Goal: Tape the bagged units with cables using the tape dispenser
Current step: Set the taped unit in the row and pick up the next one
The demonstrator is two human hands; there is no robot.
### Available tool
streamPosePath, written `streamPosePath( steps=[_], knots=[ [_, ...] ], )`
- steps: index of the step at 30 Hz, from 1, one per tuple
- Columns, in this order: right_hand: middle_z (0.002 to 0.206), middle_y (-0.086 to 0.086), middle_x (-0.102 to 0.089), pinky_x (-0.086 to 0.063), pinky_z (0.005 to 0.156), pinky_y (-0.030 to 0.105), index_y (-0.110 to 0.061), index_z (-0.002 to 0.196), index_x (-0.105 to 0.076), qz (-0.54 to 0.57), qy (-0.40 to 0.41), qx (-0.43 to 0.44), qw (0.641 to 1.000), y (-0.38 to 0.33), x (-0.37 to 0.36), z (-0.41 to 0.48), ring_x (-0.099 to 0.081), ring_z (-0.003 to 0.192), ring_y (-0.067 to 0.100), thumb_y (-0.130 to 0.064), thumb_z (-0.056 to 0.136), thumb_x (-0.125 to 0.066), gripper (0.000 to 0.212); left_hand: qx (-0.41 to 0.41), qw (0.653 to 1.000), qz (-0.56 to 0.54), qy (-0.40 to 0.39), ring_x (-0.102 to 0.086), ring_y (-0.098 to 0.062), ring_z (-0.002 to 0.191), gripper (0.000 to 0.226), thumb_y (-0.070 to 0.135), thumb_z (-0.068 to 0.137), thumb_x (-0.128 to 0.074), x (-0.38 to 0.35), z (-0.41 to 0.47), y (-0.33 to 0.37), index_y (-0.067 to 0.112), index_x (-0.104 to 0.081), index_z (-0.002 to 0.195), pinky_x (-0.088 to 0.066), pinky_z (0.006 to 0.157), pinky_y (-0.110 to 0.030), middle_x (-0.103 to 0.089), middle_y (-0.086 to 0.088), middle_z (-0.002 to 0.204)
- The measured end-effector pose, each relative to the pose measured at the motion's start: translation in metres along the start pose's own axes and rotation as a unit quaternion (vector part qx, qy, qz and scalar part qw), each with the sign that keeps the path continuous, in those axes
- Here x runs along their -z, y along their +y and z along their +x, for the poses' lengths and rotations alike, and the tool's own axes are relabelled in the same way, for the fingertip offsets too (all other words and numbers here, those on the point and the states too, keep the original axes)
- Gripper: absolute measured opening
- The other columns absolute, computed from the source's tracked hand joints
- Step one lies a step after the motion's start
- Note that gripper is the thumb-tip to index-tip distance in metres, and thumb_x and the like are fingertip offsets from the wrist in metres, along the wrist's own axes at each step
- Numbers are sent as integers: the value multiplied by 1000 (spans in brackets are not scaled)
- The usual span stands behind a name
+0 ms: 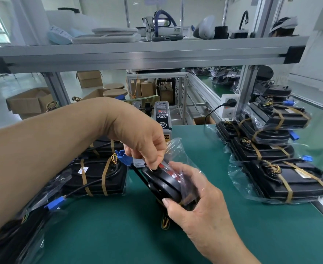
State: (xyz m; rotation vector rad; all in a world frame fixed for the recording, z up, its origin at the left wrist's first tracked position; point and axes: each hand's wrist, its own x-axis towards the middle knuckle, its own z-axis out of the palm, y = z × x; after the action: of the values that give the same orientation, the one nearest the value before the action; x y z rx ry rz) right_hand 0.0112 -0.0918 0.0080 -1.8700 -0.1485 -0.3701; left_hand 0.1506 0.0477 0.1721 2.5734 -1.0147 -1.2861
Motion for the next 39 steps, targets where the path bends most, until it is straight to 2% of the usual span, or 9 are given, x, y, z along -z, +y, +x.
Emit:
streamPosePath(
  steps=[10, 20, 24, 28, 30, 32, 36, 39],
  knots=[
    [103, -17, -72, -48, 78, 11, -39, 123, -61, 2, -9, -3, 1000, -2, 1, 0, -67, 89, 6, -9, 76, -82, 59, 6, 1000, -1, 15, -39, -5, 50, 21, 7, 94, -60, -1, 1, 1, 17, -61, 76, -37, 51, -17, -48, 9, 58],
    [106, -25, -68, -47, 78, 9, -37, 123, -63, -5, -4, -8, 1000, -4, 1, -1, -66, 89, 2, -8, 74, -83, 60, 11, 1000, -4, 25, -39, -10, 56, 18, 8, 93, -60, -4, 0, 3, 16, -61, 77, -37, 54, -21, -48, 4, 63],
    [104, -23, -69, -48, 76, 10, -39, 120, -63, -1, -7, -6, 1000, -3, 1, 0, -67, 86, 5, -7, 74, -83, 60, 10, 999, -7, 44, -39, -9, 53, 17, 8, 92, -62, -8, -1, 5, 15, -60, 76, -36, 51, -19, -46, 5, 60],
    [107, -21, -70, -48, 80, 10, -38, 122, -62, 2, -10, -2, 1000, -1, 2, 0, -68, 93, 7, -7, 74, -82, 60, -8, 994, -52, 99, -42, -6, 49, 10, 7, 91, -63, -21, -8, 0, 13, -61, 83, -37, 49, -18, -51, 8, 59],
    [106, -22, -70, -47, 78, 9, -39, 119, -62, -6, -11, 7, 1000, -2, 2, 0, -67, 92, 5, -7, 74, -82, 59, -20, 981, -120, 151, -44, -7, 50, 7, 9, 90, -67, -33, -11, -8, 12, -61, 93, -38, 49, -19, -54, 8, 59],
    [104, -22, -69, -47, 75, 9, -40, 115, -61, -13, -7, 15, 1000, -2, 1, 1, -67, 90, 6, -11, 71, -81, 57, -30, 959, -187, 210, -44, -7, 51, 15, 15, 90, -70, -51, -12, -16, 17, -61, 102, -38, 50, -21, -54, 5, 63],
    [110, -19, -63, -52, 75, 14, -44, 113, -55, -33, -17, 24, 999, -5, -1, 10, -67, 95, 6, -28, 66, -73, 53, -69, 896, -273, 343, -37, -5, 52, 23, 32, 84, -77, -87, 1, -20, 22, -64, 99, -32, 49, -18, -45, 8, 61],
    [113, -23, -62, -52, 83, 16, -46, 116, -53, -37, -29, 23, 999, -7, -4, 20, -64, 103, 0, -42, 60, -75, 60, -94, 837, -340, 419, -33, -5, 50, 27, 29, 78, -81, -103, 13, -21, 17, -65, 96, -31, 48, -14, -36, 8, 58]
  ],
)
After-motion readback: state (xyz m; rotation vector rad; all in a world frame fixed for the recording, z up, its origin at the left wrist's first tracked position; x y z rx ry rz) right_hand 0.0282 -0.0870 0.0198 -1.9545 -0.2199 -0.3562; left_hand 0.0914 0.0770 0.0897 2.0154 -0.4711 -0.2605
